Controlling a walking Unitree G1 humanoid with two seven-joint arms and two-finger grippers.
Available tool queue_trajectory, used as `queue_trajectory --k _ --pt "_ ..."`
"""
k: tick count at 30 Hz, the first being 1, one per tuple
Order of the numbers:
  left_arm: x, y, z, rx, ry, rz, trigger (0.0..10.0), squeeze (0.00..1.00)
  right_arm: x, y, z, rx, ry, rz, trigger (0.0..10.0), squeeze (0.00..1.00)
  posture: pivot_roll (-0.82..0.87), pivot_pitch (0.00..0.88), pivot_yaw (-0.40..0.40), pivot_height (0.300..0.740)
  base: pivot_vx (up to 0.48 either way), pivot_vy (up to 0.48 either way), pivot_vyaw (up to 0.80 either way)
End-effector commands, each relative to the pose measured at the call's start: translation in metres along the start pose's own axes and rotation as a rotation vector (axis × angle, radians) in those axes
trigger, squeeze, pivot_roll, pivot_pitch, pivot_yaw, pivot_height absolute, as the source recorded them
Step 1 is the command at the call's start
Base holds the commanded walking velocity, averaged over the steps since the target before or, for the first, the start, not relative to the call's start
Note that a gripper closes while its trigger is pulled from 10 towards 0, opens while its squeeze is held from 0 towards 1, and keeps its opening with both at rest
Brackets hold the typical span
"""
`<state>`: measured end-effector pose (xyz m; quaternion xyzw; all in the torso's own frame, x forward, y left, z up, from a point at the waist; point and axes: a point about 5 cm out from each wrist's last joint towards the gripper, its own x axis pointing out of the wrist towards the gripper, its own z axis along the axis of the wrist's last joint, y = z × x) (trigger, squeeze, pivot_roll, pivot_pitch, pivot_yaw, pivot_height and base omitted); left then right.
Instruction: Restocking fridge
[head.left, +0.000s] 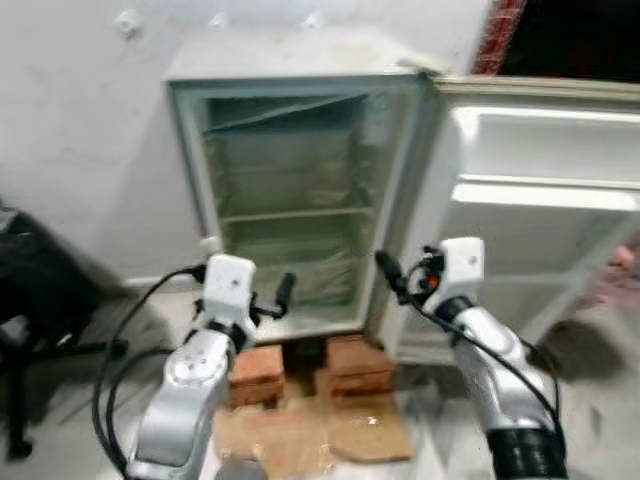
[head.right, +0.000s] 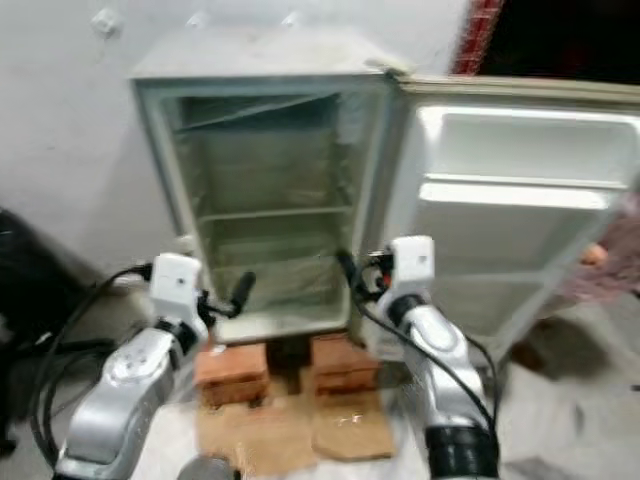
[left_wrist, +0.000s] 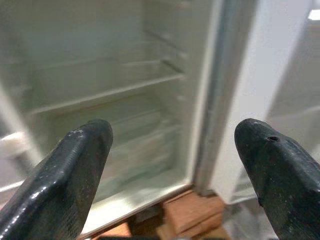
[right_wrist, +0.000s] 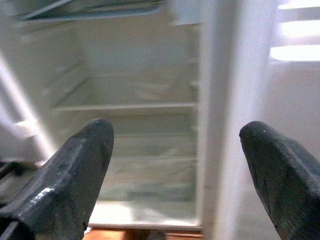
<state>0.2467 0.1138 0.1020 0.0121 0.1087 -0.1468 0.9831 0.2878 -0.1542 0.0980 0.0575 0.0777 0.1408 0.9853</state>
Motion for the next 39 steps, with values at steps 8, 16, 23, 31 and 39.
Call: queue_trajectory --k 8,16,23,31,39 --pt "0.000 0.006 0.002 0.036 0.004 0.027 10.0 0.00 0.008 0.012 0.006 0.000 -0.021 0.050 10.0 0.00 0.03 0.000 -0.035 0.740 0.000 -0.440 0.00" --pt "0.001 0.006 0.001 0.060 0.020 0.042 10.0 0.00 0.010 0.013 0.010 -0.007 -0.030 0.098 10.0 0.00 0.03 0.000 -0.035 0.740 0.000 -0.447 0.00" --pt "0.002 0.008 0.000 0.077 0.022 0.058 10.0 0.00 0.013 0.011 0.017 -0.027 -0.055 0.112 10.0 0.00 0.03 0.000 -0.036 0.740 0.363 -0.309 0.50" --pt "0.002 0.011 0.000 0.055 0.030 0.093 10.0 0.00 0.015 0.014 0.018 -0.041 -0.056 0.147 10.0 0.00 0.04 0.000 -0.038 0.740 0.423 -0.143 0.72" --pt "0.003 0.013 -0.001 0.074 0.040 0.107 10.0 0.00 0.015 0.014 0.017 -0.042 -0.056 0.150 10.0 0.00 0.04 0.000 -0.037 0.740 0.457 0.000 0.70"
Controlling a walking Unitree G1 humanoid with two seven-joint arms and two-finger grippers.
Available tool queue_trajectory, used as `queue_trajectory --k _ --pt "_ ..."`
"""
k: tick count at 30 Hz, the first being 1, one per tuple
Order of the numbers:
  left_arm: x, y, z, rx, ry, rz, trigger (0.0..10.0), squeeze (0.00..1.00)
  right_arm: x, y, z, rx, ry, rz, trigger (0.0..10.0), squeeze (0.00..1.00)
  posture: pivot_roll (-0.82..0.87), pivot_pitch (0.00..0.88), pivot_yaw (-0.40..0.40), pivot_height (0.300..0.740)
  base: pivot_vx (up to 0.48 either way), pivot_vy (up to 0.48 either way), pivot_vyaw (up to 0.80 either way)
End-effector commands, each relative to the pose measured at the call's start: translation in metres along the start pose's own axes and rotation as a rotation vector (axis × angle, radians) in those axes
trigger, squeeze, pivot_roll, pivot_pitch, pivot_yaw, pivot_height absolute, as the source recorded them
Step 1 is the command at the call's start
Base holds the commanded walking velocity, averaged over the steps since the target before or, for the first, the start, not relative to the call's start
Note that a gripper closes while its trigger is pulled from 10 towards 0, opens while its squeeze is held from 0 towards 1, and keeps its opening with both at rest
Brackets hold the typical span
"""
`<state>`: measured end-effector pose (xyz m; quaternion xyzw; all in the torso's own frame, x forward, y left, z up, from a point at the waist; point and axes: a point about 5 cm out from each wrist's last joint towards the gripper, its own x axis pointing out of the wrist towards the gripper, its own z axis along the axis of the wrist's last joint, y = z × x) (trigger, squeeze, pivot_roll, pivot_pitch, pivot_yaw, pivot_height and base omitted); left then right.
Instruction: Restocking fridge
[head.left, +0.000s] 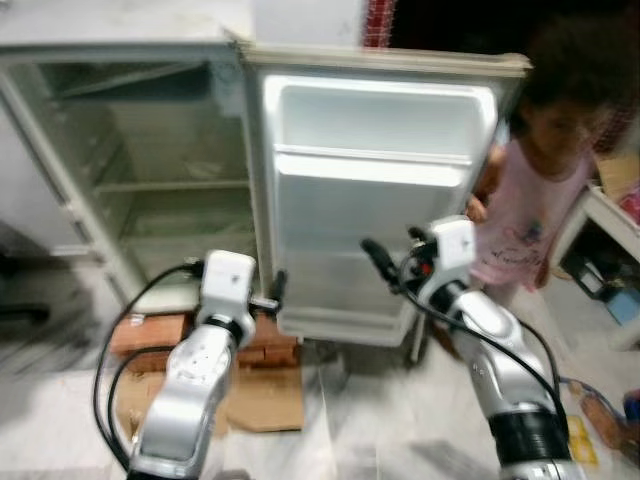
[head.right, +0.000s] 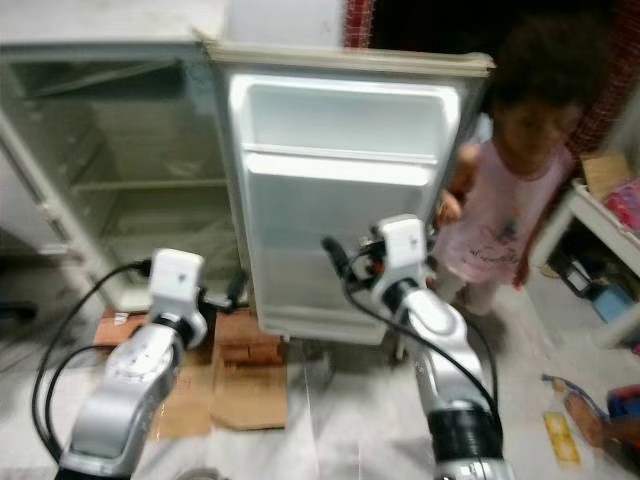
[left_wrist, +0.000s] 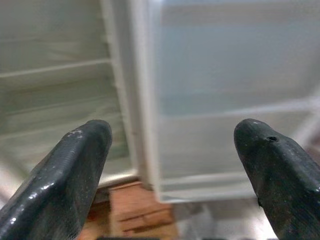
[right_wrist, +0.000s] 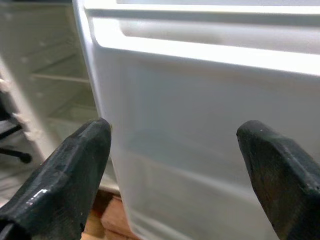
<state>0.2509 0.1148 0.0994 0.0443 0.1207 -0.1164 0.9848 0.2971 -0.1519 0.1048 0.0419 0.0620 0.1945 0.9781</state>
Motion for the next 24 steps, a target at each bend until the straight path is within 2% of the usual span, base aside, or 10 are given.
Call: queue_trajectory --k 1,6,10,11,13,14,21,24 --pt "-0.001 0.011 0.000 0.021 0.007 0.041 10.0 0.00 0.008 0.012 0.009 -0.001 -0.037 0.043 10.0 0.00 0.04 0.000 -0.037 0.740 0.382 -0.285 0.68" --pt "0.000 0.012 -0.001 0.023 0.009 0.052 10.0 0.00 0.008 0.012 0.007 0.002 -0.023 0.058 10.0 0.00 0.04 0.000 -0.037 0.740 0.350 -0.323 0.53" --pt "0.000 0.011 -0.001 0.046 0.008 0.063 10.0 0.00 0.007 0.017 0.001 0.016 0.021 0.133 10.0 0.00 0.04 0.000 -0.038 0.740 0.211 -0.397 0.00" --pt "0.000 0.011 -0.001 0.046 0.010 0.063 10.0 0.00 0.005 0.020 -0.003 0.030 0.066 0.187 10.0 0.00 0.04 0.000 -0.040 0.740 0.000 -0.458 0.00" --pt "0.000 0.011 -0.001 0.048 0.010 0.064 10.0 0.00 0.003 0.022 -0.006 0.035 0.092 0.218 10.0 0.00 0.04 0.000 -0.039 0.740 0.000 -0.458 0.00" --pt "0.000 0.011 -0.001 0.042 0.012 0.060 10.0 0.00 0.000 0.024 -0.013 0.028 0.155 0.259 10.0 0.00 0.04 0.000 -0.040 0.740 0.000 -0.480 0.00" --pt "-0.001 0.004 -0.006 0.019 0.056 0.021 10.0 0.00 -0.013 0.018 -0.033 0.040 0.312 0.255 10.0 0.00 0.04 0.000 -0.042 0.740 -0.076 -0.455 0.00" --pt "-0.001 0.003 -0.005 0.022 0.049 0.011 10.0 0.00 -0.028 0.019 -0.043 0.053 0.403 0.333 10.0 0.00 0.04 0.000 -0.042 0.740 -0.331 -0.348 0.00"
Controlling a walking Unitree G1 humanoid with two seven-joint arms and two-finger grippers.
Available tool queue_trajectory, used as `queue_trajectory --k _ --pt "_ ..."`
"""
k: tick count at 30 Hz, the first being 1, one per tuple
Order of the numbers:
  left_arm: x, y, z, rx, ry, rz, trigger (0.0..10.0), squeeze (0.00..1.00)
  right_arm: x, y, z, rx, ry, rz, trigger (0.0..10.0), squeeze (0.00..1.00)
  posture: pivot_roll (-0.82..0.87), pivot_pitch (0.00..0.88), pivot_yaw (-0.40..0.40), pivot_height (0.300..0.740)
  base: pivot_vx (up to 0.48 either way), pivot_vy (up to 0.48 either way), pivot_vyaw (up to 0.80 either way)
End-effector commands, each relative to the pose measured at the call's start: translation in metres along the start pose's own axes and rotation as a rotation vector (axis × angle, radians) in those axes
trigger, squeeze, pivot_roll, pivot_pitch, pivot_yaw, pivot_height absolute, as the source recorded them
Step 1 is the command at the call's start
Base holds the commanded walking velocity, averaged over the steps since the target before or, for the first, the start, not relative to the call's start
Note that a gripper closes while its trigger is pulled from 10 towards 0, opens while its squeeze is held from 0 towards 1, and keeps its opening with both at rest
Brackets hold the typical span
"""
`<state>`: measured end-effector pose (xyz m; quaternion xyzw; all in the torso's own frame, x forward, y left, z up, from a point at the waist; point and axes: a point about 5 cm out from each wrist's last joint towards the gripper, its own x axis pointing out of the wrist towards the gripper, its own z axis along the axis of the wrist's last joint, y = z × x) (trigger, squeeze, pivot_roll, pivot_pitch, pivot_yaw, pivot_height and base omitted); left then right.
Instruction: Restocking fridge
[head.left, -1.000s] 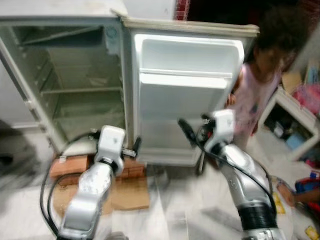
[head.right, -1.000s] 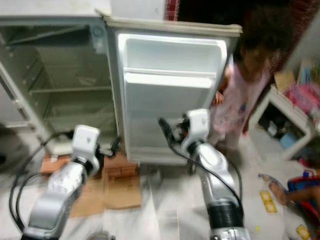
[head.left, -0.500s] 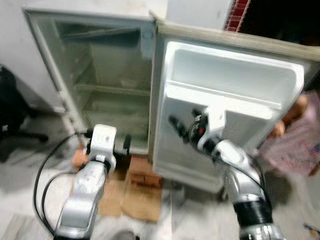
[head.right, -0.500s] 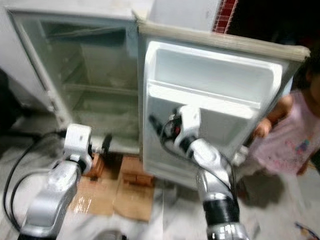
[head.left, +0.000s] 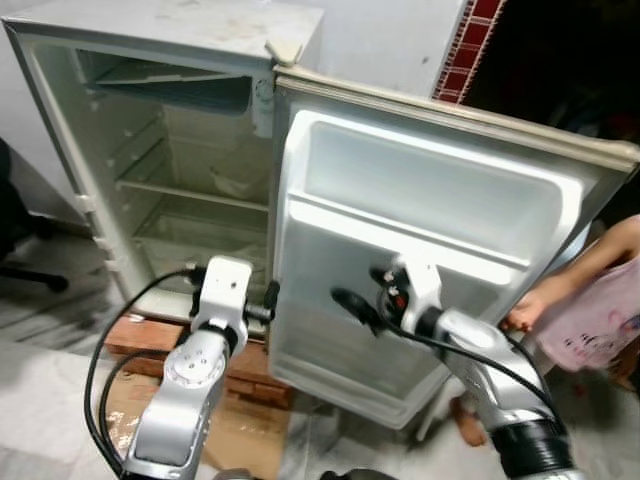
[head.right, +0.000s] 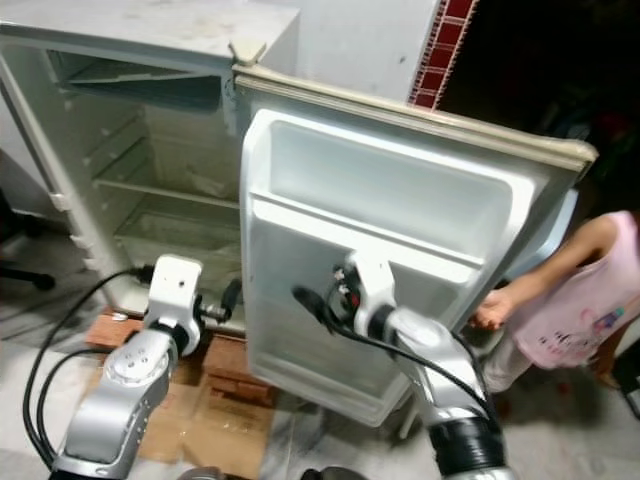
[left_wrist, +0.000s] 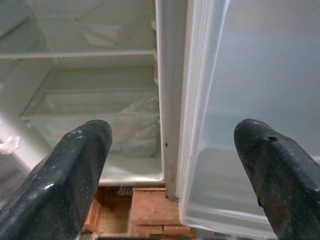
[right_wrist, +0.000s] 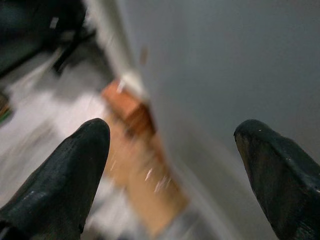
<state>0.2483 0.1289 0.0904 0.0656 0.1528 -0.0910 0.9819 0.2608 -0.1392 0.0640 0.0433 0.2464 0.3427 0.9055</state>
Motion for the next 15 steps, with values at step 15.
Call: queue_trajectory --k 15 --pt "0.001 -0.005 0.007 0.012 -0.030 -0.036 10.0 0.00 -0.015 -0.038 -0.004 -0.022 0.128 -0.222 10.0 0.00 0.04 0.000 -0.035 0.740 -0.113 -0.169 0.00"
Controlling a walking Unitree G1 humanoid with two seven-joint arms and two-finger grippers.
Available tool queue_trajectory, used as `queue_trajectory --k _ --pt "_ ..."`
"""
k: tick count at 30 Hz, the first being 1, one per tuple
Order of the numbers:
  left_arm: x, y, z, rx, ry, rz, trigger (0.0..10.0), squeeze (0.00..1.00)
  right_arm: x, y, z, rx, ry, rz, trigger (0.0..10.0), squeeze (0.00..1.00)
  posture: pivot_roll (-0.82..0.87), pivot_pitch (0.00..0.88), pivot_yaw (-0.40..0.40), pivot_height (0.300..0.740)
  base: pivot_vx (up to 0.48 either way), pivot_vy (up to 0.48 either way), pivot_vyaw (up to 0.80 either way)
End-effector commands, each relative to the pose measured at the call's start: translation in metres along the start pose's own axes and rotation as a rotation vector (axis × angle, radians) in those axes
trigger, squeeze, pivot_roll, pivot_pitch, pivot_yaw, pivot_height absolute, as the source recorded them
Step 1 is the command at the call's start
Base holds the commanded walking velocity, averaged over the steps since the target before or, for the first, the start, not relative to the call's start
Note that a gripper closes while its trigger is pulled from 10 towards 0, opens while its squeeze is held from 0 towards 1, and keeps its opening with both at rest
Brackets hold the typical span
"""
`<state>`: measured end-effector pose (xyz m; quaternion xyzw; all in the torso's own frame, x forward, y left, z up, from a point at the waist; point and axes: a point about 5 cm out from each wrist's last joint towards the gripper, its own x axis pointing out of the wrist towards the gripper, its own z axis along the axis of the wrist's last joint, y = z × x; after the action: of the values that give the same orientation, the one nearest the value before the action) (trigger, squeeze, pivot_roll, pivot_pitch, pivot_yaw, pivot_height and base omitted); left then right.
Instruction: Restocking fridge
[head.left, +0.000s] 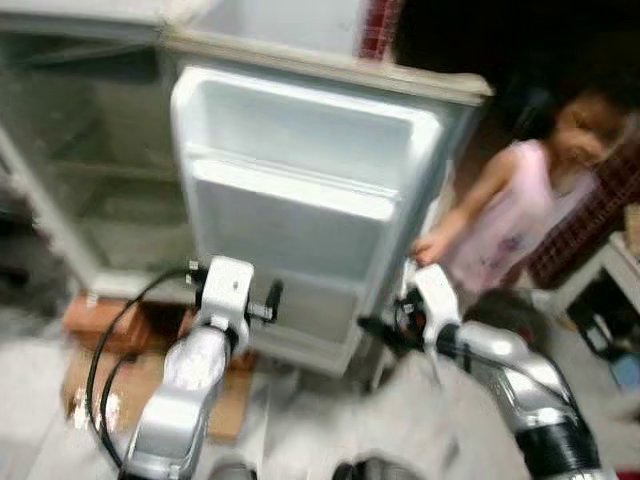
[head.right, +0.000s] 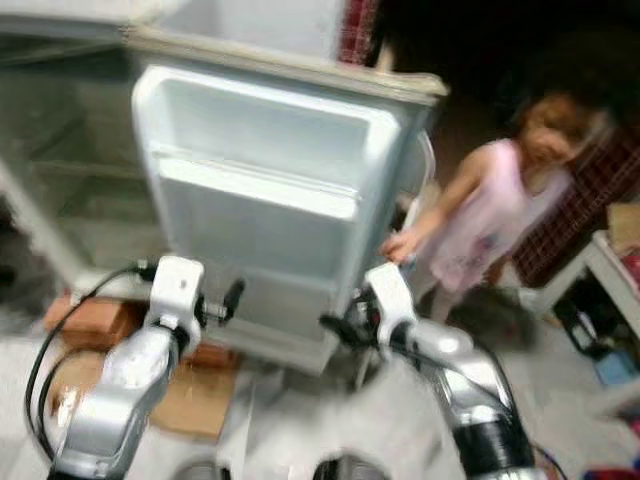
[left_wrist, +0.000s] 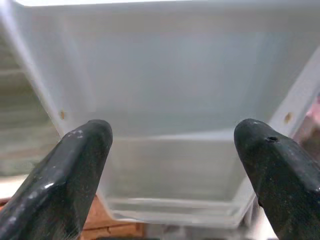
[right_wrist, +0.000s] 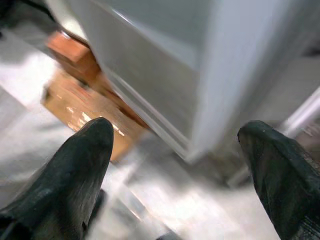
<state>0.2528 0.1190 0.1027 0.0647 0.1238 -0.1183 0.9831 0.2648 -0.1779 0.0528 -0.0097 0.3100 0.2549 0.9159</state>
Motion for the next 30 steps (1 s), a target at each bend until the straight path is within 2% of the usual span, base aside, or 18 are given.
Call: queue_trajectory --k 1,4,7,8,9,11,14,17,22,25,30 --pt "-0.002 0.003 -0.007 -0.007 0.027 0.018 10.0 0.00 0.002 -0.005 0.009 -0.009 -0.016 -0.044 10.0 0.00 0.04 0.000 -0.034 0.740 0.000 0.000 0.00" --pt "-0.002 0.005 -0.006 -0.023 0.020 0.033 10.0 0.00 0.003 -0.011 0.014 -0.007 -0.052 -0.097 10.0 0.00 0.04 0.000 -0.033 0.740 0.000 0.000 0.00" --pt "-0.001 0.011 -0.005 -0.027 0.013 0.080 10.0 0.00 0.006 -0.015 0.033 0.025 -0.178 -0.169 10.0 0.00 0.04 0.000 -0.032 0.740 0.000 0.000 0.00" --pt "-0.001 0.011 -0.005 -0.027 0.013 0.080 10.0 0.00 0.006 -0.015 0.033 0.025 -0.178 -0.169 10.0 0.00 0.04 0.000 -0.032 0.740 0.000 0.000 0.00" --pt "0.000 0.017 -0.004 -0.035 0.011 0.131 10.0 0.00 0.007 -0.013 0.046 0.049 -0.256 -0.191 10.0 0.00 0.04 0.000 -0.032 0.740 0.000 0.000 0.00" --pt "0.000 0.021 -0.003 -0.053 0.003 0.156 10.0 0.00 0.007 -0.012 0.053 0.053 -0.307 -0.207 10.0 0.00 0.04 0.000 -0.034 0.740 0.000 0.000 0.00" --pt "-0.001 0.025 -0.002 -0.071 -0.012 0.176 10.0 0.00 0.007 -0.011 0.058 0.049 -0.336 -0.222 10.0 0.00 0.04 0.000 -0.036 0.740 0.000 0.000 0.00" --pt "-0.003 0.029 -0.003 -0.092 -0.013 0.197 10.0 0.00 0.008 -0.010 0.066 0.057 -0.400 -0.260 10.0 0.00 0.04 0.000 -0.038 0.740 0.385 0.000 0.16" --pt "-0.002 0.026 -0.004 -0.110 -0.004 0.198 10.0 0.00 0.013 -0.002 0.077 0.054 -0.467 -0.270 10.0 0.00 0.05 0.000 -0.040 0.740 0.371 0.000 0.45" --pt "-0.002 0.025 -0.005 -0.109 0.006 0.204 10.0 0.00 0.014 0.000 0.079 0.053 -0.480 -0.274 10.0 0.00 0.05 0.000 -0.040 0.740 0.000 0.000 0.00" --pt "-0.005 0.037 -0.014 -0.134 0.063 0.330 10.0 0.00 0.015 -0.005 0.093 0.057 -0.534 -0.303 10.0 0.00 0.05 0.000 -0.043 0.740 0.000 0.000 0.00"
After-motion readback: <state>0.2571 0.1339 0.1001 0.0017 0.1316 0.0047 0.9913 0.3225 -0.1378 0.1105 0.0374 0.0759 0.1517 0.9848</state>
